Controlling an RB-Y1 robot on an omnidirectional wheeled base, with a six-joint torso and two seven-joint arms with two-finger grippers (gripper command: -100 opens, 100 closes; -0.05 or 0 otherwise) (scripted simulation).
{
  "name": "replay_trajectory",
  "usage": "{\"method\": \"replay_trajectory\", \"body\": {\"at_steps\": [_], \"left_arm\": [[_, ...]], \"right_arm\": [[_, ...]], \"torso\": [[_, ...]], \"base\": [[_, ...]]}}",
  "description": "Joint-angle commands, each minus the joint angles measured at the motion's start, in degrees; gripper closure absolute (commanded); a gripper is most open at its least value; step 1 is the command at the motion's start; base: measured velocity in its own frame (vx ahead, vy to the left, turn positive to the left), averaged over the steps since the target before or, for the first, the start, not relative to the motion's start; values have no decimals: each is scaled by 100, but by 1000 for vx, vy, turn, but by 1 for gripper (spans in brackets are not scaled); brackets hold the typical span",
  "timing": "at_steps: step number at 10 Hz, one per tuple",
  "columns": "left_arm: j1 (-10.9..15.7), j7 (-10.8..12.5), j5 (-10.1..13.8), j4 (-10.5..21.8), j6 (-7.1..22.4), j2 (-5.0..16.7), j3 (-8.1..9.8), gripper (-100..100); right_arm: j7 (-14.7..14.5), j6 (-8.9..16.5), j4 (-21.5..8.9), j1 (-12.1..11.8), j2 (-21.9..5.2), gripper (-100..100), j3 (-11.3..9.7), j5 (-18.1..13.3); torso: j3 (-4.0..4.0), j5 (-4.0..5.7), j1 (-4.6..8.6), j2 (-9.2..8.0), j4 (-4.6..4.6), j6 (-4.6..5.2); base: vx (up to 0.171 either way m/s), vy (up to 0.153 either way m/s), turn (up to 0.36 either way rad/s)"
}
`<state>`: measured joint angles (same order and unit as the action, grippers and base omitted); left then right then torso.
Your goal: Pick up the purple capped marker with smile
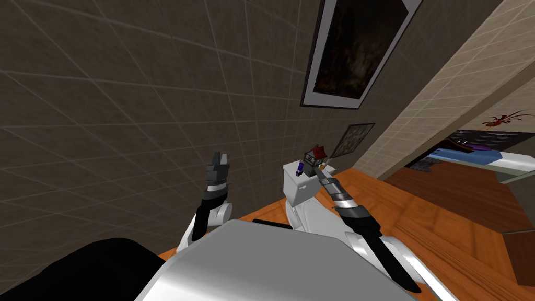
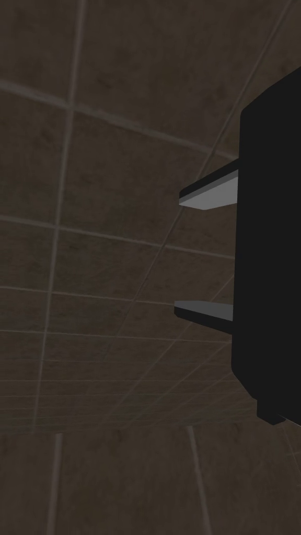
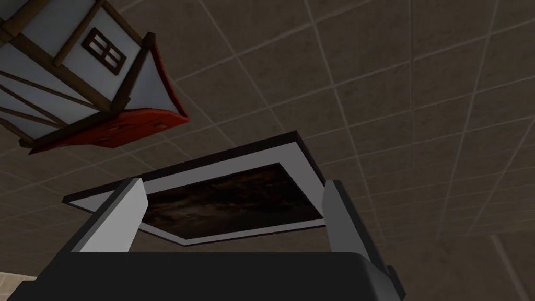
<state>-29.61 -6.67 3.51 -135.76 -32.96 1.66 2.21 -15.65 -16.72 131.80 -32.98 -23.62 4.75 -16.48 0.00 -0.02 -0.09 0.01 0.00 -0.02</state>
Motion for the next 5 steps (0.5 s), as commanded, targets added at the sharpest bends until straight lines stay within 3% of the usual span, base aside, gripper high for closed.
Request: {"method": "replay_trajectory", "body": {"at_steps": [1, 5], "left_arm": [[0, 0, 0, 0, 0, 0, 0, 0], [0, 0, 0, 0, 0, 0, 0, 0]], "right_arm": [[-96, 94, -86, -40, -232, -100, 58, -125], [-328, 242, -312, -166, -741, -100, 118, -452]], "torso": [[0, 0, 0, 0, 0, 0], [-7, 0, 2, 12, -3, -1]], "base": [[14, 19, 11], [28, 15, 43]]}}
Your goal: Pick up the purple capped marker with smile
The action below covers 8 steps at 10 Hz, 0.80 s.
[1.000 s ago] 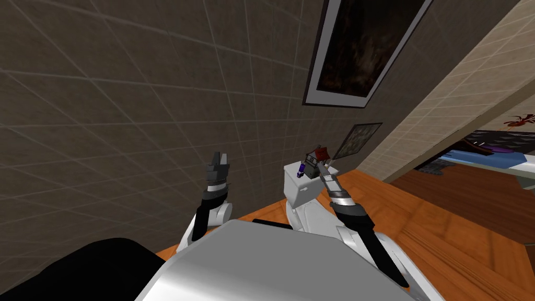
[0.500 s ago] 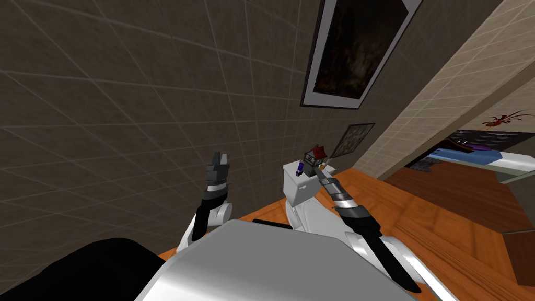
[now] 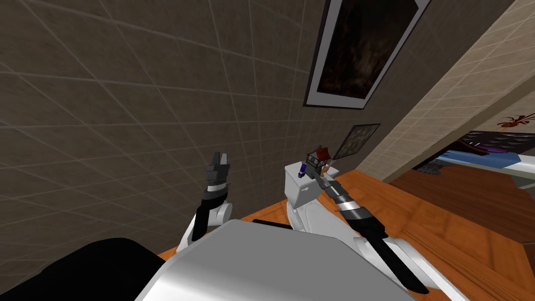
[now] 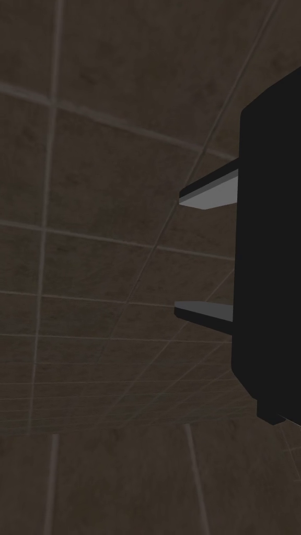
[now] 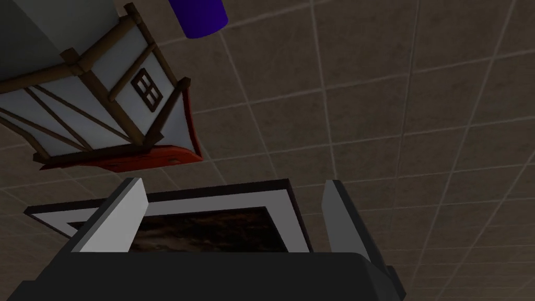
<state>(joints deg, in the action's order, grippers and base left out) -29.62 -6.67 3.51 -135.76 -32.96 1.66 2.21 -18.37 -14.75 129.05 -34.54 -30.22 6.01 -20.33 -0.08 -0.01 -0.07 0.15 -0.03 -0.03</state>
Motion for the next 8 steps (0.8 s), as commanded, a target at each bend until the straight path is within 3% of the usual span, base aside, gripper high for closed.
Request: {"method": "replay_trajectory", "body": {"at_steps": [1, 8], "left_arm": [[0, 0, 0, 0, 0, 0, 0, 0], [0, 0, 0, 0, 0, 0, 0, 0]], "right_arm": [[-125, 81, -106, -46, -223, -100, 2, -167], [-686, 306, -660, -320, -1139, -100, 19, -1008]], "torso": [[0, 0, 0, 0, 0, 0], [-8, -1, -2, 14, -3, -1]], "base": [[45, 12, 64], [59, 21, 117]]}}
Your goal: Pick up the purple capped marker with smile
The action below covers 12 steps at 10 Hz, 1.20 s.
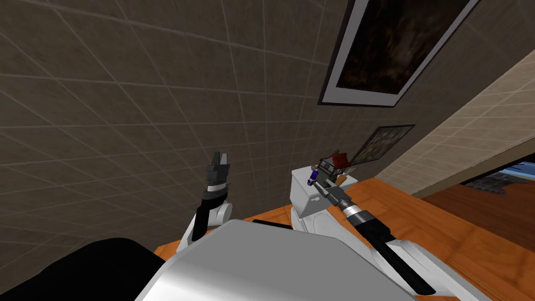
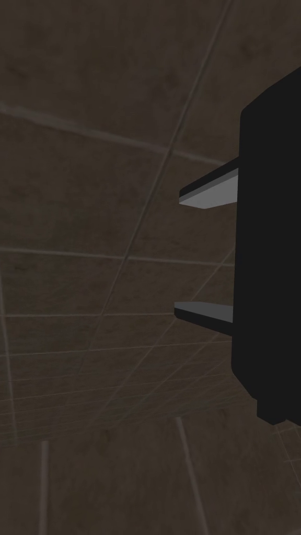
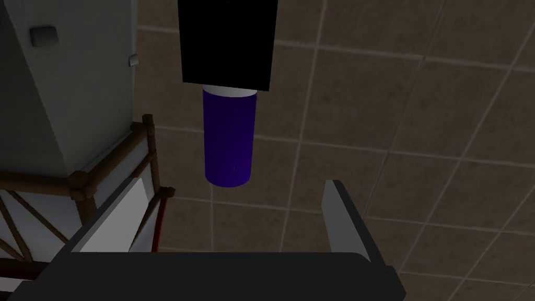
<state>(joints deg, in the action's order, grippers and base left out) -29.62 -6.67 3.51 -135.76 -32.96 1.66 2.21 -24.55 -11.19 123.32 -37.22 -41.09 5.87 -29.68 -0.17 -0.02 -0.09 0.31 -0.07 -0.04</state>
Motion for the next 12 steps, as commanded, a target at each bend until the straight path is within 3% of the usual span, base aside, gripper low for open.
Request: {"method": "replay_trajectory", "body": {"at_steps": [1, 4, 5, 6, 7, 10, 11, 12], "left_arm": [[0, 0, 0, 0, 0, 0, 0, 0], [0, 0, 0, 0, 0, 0, 0, 0], [0, 0, 0, 0, 0, 0, 0, 0], [0, 0, 0, 0, 0, 0, 0, 0], [0, 0, 0, 0, 0, 0, 0, 0], [1, 0, 0, 1, 0, 0, 0, 0], [0, 0, 0, 0, 0, 0, 0, 0], [0, 0, 0, 0, 0, 0, 0, 0]], "right_arm": [[-144, -25, -163, -87, -159, -100, 30, -188], [-370, 41, -390, -184, -494, -100, 14, -536], [-304, 66, -286, -176, -418, -100, 1, -457], [-323, 72, -296, -178, -431, 0, 1, -471], [-303, -19, -581, 109, -344, -100, -102, -576], [-303, -19, -1078, 594, -344, -100, -102, -576], [-303, -19, -1162, 594, -344, -100, -102, -576], [-284, -110, -1402, 858, -259, -100, -205, -682]], "torso": [[0, 0, 0, 0, 0, 0], [3, -1, -2, -5, 1, 1], [1, -1, -5, -2, 1, 1], [7, -1, -2, -12, 2, 4], [13, 0, 0, -22, 5, 4], [40, 3, 13, -68, 17, 5], [28, 3, 9, -46, 11, 5], [19, 1, 5, -31, 8, 5]], "base": [[61, 7, 130], [62, 19, 121], [33, 10, 29], [6, 1, -5], [-127, 0, 148], [-92, -19, 23], [13, 1, -1], [-131, -18, 147]]}}
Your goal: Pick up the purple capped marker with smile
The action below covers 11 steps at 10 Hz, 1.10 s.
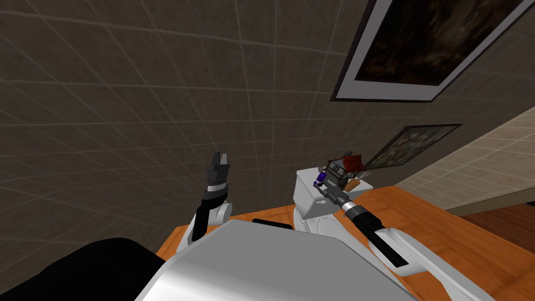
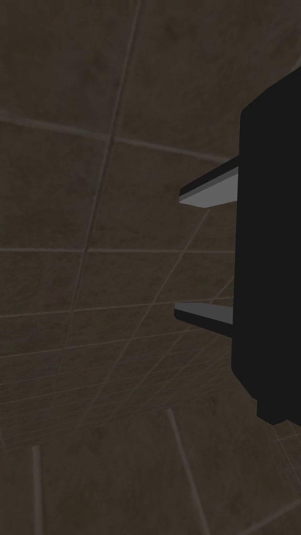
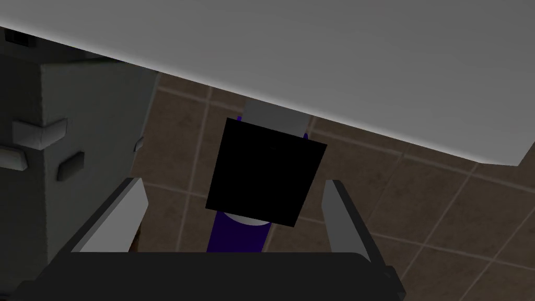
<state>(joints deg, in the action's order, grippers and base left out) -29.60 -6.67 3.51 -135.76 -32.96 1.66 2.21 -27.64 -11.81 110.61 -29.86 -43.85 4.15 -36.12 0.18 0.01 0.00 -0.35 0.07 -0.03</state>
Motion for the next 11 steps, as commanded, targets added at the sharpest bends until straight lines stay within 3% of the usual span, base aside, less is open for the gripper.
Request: {"method": "replay_trajectory", "body": {"at_steps": [1, 3, 4, 5, 8, 9, 11], "left_arm": [[0, 0, 0, 0, 0, 0, 0, 0], [-1, 0, 0, 0, 0, 0, 0, 0], [-2, 0, 0, 0, 0, 0, 0, 0], [-2, 0, 0, 0, 0, 0, 0, 0], [-1, 0, 0, 0, 0, 0, 0, 0], [-2, 0, 0, 0, 0, 0, 0, 0], [0, 0, 0, 0, 0, 0, 0, 0]], "right_arm": [[24, -48, -286, 286, 17, -100, -33, -38], [24, -48, -620, 628, 17, -100, -33, -38], [24, -48, -758, 628, 17, -100, -33, -38], [43, -139, -945, 898, 103, -100, -136, -144], [43, -139, -1476, 1370, 103, -100, -136, -144], [43, -139, -1626, 1399, 103, -100, -136, -144], [61, -230, -1985, 1795, 188, -100, -239, -251]], "torso": [[0, 0, 0, 0, 0, 0], [3, 0, 0, 1, 3, 5], [-11, -3, 0, 27, -1, 7], [-22, -1, 6, 44, -6, 7], [-7, 3, 20, 16, 0, 8], [-15, 1, 21, 32, -3, 12], [-15, 6, 38, 26, -5, 12]], "base": [[-170, -22, 97], [-41, -2, -12], [18, 7, -2], [-103, -11, 142], [-86, -9, 27], [0, 0, 0], [-138, -7, 110]]}}
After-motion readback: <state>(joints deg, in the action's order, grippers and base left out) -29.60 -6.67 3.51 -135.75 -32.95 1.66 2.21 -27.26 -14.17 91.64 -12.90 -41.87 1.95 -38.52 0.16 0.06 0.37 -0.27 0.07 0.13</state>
